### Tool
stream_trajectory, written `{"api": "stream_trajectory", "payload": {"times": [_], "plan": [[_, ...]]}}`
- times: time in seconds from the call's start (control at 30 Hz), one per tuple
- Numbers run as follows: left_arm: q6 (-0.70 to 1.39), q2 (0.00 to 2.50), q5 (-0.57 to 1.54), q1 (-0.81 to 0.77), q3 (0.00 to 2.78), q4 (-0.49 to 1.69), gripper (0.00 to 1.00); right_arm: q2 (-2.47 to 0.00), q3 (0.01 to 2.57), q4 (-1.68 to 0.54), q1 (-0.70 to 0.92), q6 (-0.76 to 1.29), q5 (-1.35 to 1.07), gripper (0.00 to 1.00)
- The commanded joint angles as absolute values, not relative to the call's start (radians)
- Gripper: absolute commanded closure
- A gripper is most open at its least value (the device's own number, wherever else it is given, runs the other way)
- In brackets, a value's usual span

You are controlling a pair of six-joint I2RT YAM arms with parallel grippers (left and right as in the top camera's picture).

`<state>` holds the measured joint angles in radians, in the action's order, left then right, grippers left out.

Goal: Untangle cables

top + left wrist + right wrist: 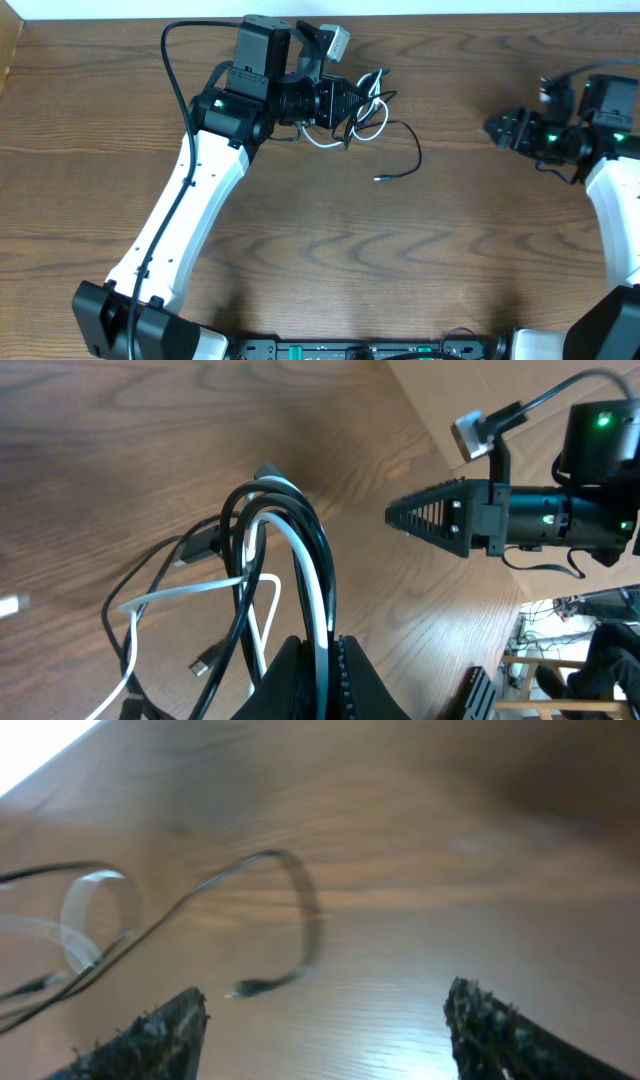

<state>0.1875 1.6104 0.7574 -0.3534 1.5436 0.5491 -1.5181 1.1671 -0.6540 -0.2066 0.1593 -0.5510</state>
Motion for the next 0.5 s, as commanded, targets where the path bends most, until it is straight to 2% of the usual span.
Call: {"api": "stream_trajectory", "payload": {"times": [0.0,0.27,0.47], "plan": [[0.204,1.607,0.775,-0.351,1.551,0.552,0.93,-1.525,1.166,-0.588,-0.132,-0.023,-0.741,0.23],[0.269,1.607,0.777,-0.351,1.551,0.606,0.92,-1.544,1.166,-0.378,0.063,-0.043,-0.742,0.21],[0.279,1.607,0.777,-0.351,1.551,0.652,0.92,-1.618,1.166,-0.289,0.138,-0.041,-0.744,0.23]]}}
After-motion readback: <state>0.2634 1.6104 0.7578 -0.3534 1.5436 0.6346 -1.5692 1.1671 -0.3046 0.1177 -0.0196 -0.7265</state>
